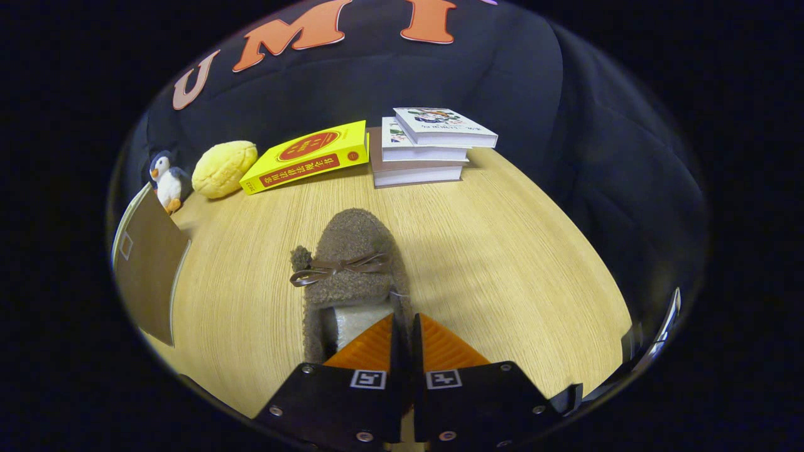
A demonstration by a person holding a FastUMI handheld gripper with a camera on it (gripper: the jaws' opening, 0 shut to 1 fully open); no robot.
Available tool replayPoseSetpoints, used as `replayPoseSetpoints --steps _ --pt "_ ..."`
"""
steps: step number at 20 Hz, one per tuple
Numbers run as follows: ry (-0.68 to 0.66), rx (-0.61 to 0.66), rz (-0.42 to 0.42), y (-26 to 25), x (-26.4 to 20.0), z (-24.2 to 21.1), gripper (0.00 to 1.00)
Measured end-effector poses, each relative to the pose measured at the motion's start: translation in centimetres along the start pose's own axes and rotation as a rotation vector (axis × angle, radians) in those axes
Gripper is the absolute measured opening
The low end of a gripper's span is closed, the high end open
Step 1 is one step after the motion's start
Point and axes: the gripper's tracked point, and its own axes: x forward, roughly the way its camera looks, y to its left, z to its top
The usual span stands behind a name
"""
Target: Open the storage box then place both shoes into the box .Put the left shoe in first, then the right shoe, with the right side of both shoes facing outward in a uniform manner.
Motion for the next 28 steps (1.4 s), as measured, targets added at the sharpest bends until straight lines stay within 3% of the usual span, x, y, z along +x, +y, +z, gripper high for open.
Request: replayPoseSetpoints --steps 1,3,11,28 --pt "0.005 0.018 0.004 0.2 -0.5 0.0 0.03" --pt "-0.009 0.041 0.009 0.7 -1.4 0.6 0.01" --pt "-0.085 0.103 0.016 5.2 -7.5 4.6 0.01" --pt "-0.190 0.114 0.141 27.8 -18.3 9.9 0.01"
